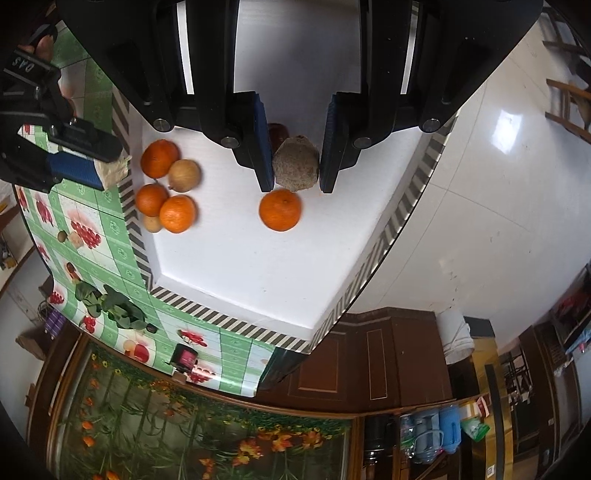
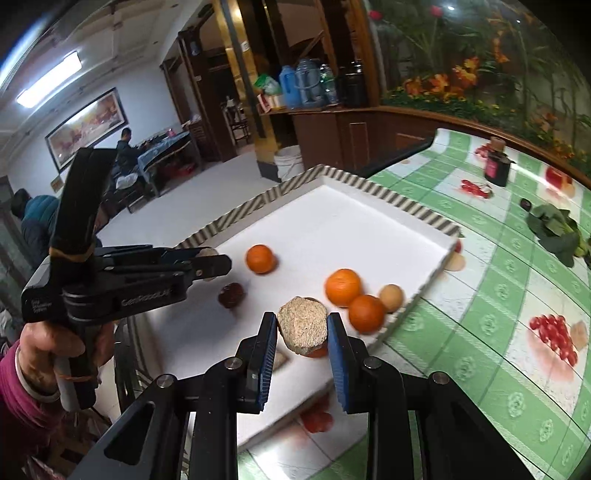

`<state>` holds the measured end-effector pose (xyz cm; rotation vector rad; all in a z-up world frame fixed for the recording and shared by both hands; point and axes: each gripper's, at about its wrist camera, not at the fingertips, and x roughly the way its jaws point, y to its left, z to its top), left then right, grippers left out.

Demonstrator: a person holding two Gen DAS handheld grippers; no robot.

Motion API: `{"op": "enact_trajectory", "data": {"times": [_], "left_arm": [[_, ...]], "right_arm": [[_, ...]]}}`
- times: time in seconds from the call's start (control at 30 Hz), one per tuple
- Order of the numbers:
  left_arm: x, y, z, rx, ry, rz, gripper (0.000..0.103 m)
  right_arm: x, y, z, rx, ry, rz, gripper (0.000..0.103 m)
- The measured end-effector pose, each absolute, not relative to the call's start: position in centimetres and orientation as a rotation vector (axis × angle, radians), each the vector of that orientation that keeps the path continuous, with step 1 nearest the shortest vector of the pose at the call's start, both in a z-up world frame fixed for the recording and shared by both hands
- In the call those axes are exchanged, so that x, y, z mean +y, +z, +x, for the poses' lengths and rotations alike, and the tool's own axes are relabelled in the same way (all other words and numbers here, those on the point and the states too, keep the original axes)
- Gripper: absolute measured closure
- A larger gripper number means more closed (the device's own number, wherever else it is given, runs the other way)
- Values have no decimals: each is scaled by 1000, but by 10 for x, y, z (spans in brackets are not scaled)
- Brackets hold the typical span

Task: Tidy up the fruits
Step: 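Carry the kiwi and bread cube into the white tray and open both grippers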

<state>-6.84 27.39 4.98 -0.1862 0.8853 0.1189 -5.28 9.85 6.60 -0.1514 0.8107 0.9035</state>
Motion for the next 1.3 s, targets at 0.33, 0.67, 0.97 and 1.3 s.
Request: {"op": "enact_trajectory", "data": {"times": [0.33,0.67,0.97,1.3], "left_arm": [[287,43,-73,896,148,-213,79],[294,34,-73,922,183,-206,79],[295,28,-71,933,190,-215,78],[295,31,-74,926,180,-248,54]], "right_arm": [[128,55,-51,834,941,-207,77],[158,42,-48,855,967,-257,77],[175,25,-39,874,943,-326,77],[170,36,-43,845,967,-304,68]]}}
